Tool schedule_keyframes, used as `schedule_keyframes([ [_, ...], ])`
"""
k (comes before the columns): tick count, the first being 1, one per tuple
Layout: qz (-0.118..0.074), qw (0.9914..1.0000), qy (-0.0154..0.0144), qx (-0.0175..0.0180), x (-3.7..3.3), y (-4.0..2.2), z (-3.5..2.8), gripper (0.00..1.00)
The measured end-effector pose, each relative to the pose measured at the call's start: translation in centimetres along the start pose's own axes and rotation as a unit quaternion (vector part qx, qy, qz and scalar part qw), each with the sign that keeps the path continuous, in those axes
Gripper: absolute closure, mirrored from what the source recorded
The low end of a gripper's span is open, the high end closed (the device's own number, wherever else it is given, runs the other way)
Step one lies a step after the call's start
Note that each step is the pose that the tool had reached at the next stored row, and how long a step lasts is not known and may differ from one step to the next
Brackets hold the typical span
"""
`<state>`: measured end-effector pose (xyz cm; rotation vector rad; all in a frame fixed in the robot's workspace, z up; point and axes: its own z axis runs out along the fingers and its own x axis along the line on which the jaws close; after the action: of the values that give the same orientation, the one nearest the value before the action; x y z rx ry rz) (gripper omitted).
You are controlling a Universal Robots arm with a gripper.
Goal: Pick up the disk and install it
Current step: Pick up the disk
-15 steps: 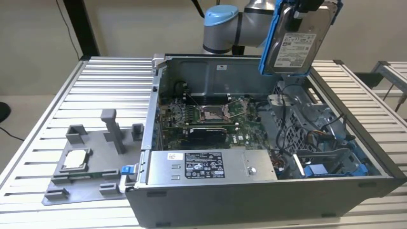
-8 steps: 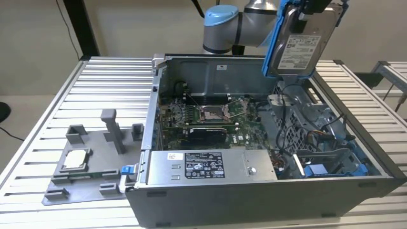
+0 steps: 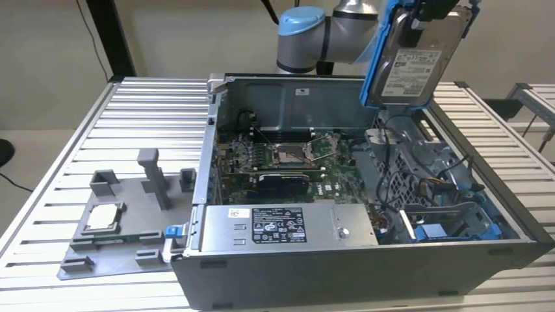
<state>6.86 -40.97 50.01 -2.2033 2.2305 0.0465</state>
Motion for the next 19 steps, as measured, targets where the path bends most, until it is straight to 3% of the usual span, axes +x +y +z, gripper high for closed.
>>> schedule_keyframes([
  [6, 0.000, 1.00000, -0.0001, -0.0009, 0.84, -0.17, -0.02, 1.00],
  [19, 0.000, 0.99999, 0.0000, -0.0037, 3.68, -0.59, -0.10, 1.00],
])
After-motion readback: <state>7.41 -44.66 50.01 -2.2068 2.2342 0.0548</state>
